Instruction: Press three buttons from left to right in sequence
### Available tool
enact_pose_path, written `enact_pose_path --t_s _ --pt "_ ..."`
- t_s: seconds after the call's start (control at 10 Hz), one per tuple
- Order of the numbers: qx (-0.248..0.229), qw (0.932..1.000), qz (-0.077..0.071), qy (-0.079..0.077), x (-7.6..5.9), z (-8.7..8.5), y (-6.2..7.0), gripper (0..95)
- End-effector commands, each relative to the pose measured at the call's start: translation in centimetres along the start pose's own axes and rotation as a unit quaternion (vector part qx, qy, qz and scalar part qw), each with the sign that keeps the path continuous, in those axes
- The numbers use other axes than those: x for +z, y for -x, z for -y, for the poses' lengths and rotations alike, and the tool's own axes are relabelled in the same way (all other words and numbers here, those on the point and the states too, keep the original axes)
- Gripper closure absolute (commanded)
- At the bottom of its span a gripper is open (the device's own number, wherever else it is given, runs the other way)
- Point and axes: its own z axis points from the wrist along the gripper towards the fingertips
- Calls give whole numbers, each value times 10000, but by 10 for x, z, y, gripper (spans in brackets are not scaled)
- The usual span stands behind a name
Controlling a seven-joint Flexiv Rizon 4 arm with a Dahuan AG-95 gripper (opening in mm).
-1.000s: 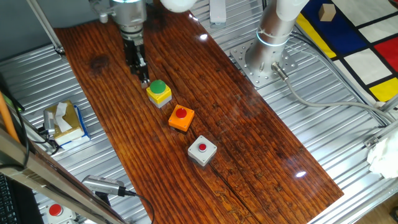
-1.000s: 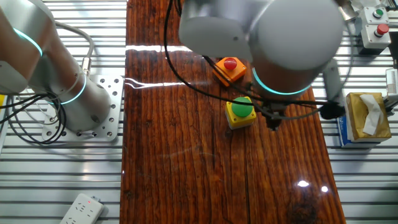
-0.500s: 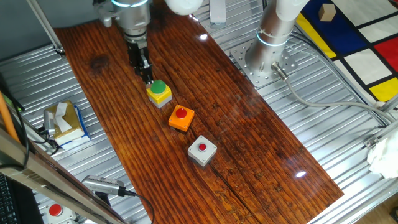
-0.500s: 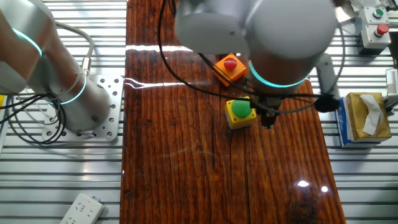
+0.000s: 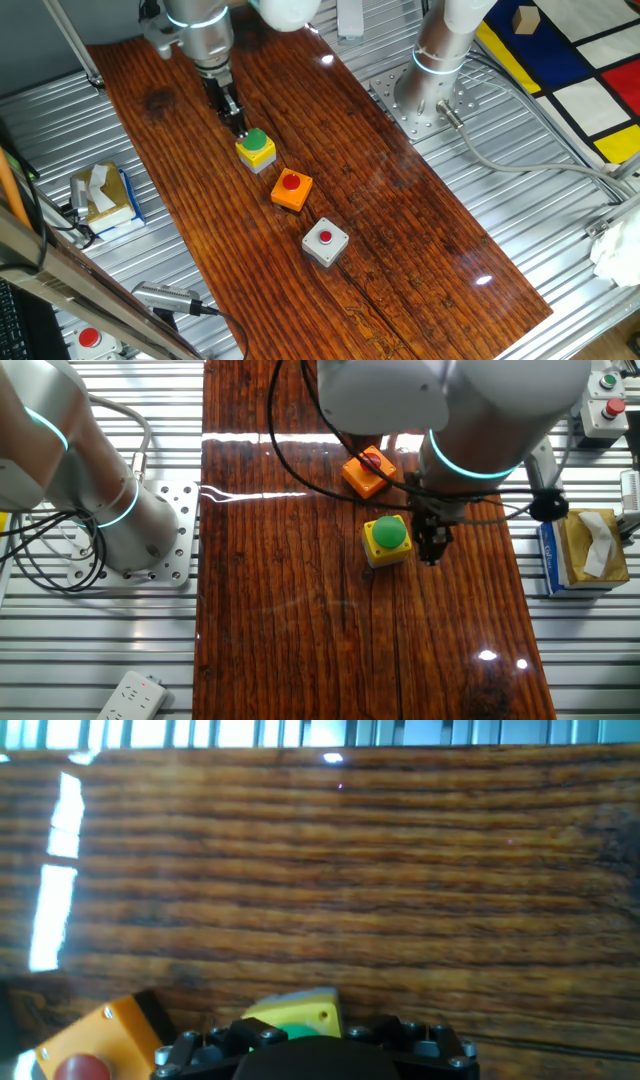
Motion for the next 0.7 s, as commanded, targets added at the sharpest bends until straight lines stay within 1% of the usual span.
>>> enact_pose_path --t_s 0.1,0.2,0.3,0.4,0.5,0.6,0.7 --pt "-57 10000 30 48 3 1 -6 190" --pt "-70 10000 32 53 4 1 -7 190" --pt "-97 9999 94 58 6 1 -11 380" --pt "-92 9998 139 52 7 1 -13 380" --pt "-92 9998 160 56 7 1 -13 380" --pt "-55 9997 225 61 9 2 -13 380" --pt "-52 9997 246 65 11 2 -13 380"
